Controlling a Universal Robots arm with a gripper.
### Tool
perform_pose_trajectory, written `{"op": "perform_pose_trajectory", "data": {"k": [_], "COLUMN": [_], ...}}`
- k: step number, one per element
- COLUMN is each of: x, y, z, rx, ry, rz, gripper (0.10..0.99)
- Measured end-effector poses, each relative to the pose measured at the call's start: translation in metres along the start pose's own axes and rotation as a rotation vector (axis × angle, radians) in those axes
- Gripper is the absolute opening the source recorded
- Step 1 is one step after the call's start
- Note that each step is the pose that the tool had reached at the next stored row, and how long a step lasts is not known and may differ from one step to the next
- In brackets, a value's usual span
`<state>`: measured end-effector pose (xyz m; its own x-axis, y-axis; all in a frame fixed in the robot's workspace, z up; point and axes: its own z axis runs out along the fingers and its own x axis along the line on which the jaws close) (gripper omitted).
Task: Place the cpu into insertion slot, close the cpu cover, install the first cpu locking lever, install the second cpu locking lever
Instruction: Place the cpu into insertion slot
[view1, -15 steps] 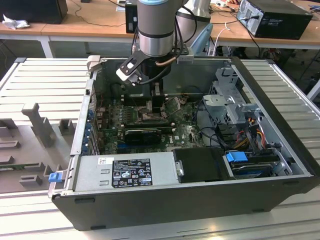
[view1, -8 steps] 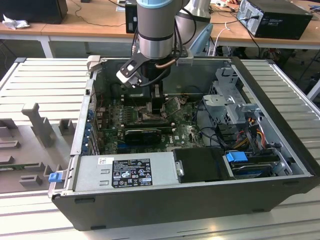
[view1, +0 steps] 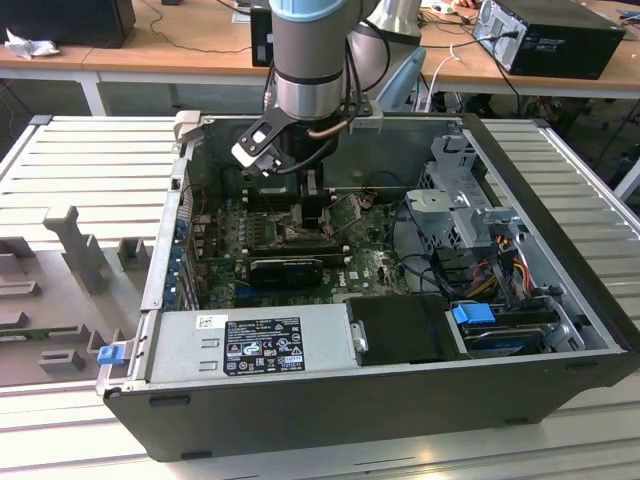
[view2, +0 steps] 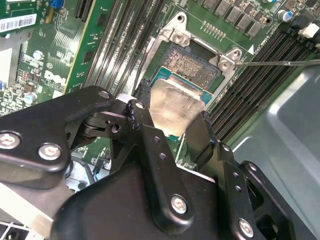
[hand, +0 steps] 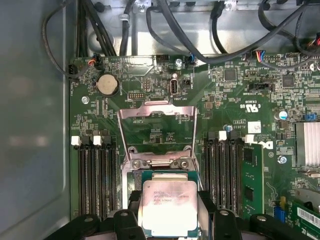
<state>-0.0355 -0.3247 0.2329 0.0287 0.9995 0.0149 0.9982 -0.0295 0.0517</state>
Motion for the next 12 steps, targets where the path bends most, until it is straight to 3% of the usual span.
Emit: {"op": "perform_pose_trajectory", "data": {"k": [3,12], "x": [0.0007,0.0020], "y": [-0.0013,-0.0030], "z": [0.0039,0.0117], "rx": [0.000,0.000], "ry": [-0.0034,-0.0024], "rz": [-0.001,-0.022], "gripper": [0.525,0.525]}}
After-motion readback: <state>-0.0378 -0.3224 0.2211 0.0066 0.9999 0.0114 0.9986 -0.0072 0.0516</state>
